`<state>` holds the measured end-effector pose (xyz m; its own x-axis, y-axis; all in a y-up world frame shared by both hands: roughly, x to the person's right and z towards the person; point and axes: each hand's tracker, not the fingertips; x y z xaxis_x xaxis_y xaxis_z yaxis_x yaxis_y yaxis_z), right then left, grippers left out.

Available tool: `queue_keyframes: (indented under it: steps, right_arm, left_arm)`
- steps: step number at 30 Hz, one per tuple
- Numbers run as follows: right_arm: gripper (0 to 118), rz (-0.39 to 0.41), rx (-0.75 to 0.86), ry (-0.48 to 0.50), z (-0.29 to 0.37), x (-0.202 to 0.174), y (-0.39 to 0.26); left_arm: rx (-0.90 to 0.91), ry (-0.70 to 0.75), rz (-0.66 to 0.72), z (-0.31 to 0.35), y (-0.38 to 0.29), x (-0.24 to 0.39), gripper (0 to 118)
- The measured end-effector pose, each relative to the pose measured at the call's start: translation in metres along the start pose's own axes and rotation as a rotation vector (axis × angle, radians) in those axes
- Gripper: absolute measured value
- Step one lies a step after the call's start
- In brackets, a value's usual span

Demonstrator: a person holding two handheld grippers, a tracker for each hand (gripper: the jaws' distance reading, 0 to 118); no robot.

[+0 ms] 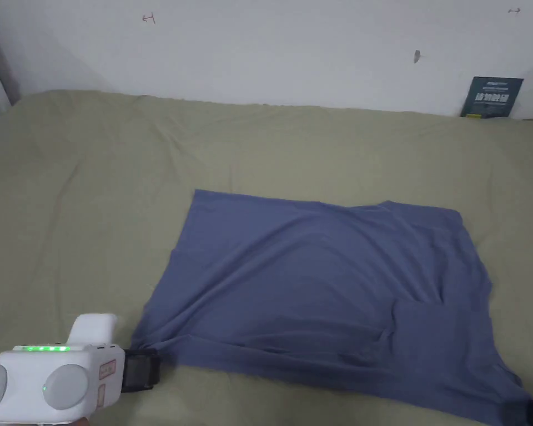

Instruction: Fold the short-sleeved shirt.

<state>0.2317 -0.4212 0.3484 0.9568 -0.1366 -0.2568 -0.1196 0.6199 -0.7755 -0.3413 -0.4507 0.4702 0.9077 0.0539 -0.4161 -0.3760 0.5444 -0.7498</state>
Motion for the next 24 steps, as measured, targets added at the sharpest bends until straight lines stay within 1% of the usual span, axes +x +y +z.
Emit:
queue_keyframes:
  steps: [1, 2, 3, 4, 10, 11, 12, 13, 14, 15, 16, 17, 19, 20, 21, 22, 23, 24]
  right_arm:
    - [1, -0.007, -0.002, 0.000, 0.000, 0.002, 0.000]
    - [1, -0.016, -0.001, 0.002, 0.001, 0.002, 0.000]
    - [1, -0.021, 0.002, 0.002, 0.002, 0.002, 0.000]
    - [1, -0.023, 0.002, 0.003, 0.000, 0.011, 0.000]
    - [1, -0.011, 0.014, 0.013, 0.003, 0.015, 0.000]
    - [14, -0.008, 0.017, 0.021, 0.004, 0.015, 0.000]
    - [48, -0.005, 0.020, 0.016, 0.003, 0.015, 0.001]
    - [91, -0.001, 0.022, 0.010, 0.001, 0.015, 0.002]
    - [118, 0.001, -0.001, 0.025, -0.004, 0.016, 0.003]
    - [118, -0.001, -0.028, 0.027, -0.008, 0.017, 0.003]
    - [118, -0.002, -0.006, 0.006, -0.004, 0.021, 0.003]
    - [118, 0.000, -0.044, 0.028, -0.007, 0.025, 0.004]
    - [118, 0.002, -0.058, 0.030, -0.012, 0.028, 0.005]
    - [117, 0.007, -0.066, 0.032, -0.027, 0.024, 0.001]
    - [115, 0.018, -0.081, 0.029, -0.040, 0.022, -0.002]
    - [104, 0.027, -0.097, 0.028, -0.046, 0.022, -0.003]
    - [65, 0.028, -0.092, 0.030, -0.049, 0.022, -0.004]
    - [22, 0.037, -0.082, 0.031, -0.049, 0.020, -0.005]
  left_arm:
    - [0.014, -0.008, 0.010, 0.000, 0.001, -0.001, 92]
    - [0.019, -0.010, 0.006, -0.001, 0.002, -0.002, 53]
    - [0.013, -0.017, 0.005, -0.003, 0.003, -0.002, 17]
    - [0.005, -0.015, -0.001, -0.005, 0.002, 0.000, 6]
    - [0.013, -0.018, 0.023, 0.000, 0.001, 0.001, 5]
    - [0.013, -0.025, 0.029, 0.000, 0.003, -0.001, 5]
    - [0.012, -0.028, 0.031, 0.000, 0.003, -0.001, 5]
    - [0.010, -0.030, 0.030, 0.001, 0.003, -0.001, 5]
    - [0.010, -0.031, 0.026, 0.001, 0.003, 0.000, 5]
    - [0.009, -0.029, 0.020, 0.004, 0.002, 0.002, 5]
    - [0.011, -0.026, 0.015, 0.006, 0.002, 0.004, 5]
    - [0.014, -0.024, 0.013, 0.007, 0.002, 0.004, 5]
    - [0.016, -0.028, 0.021, 0.011, 0.002, 0.007, 5]
    - [0.017, -0.026, 0.022, 0.013, 0.002, 0.009, 5]
    - [0.015, -0.025, 0.022, 0.014, 0.002, 0.010, 5]
    - [0.011, -0.026, 0.020, 0.014, 0.003, 0.011, 5]
    - [0.012, -0.023, 0.016, 0.015, 0.003, 0.012, 5]
    - [0.010, -0.021, 0.011, 0.015, 0.004, 0.012, 5]
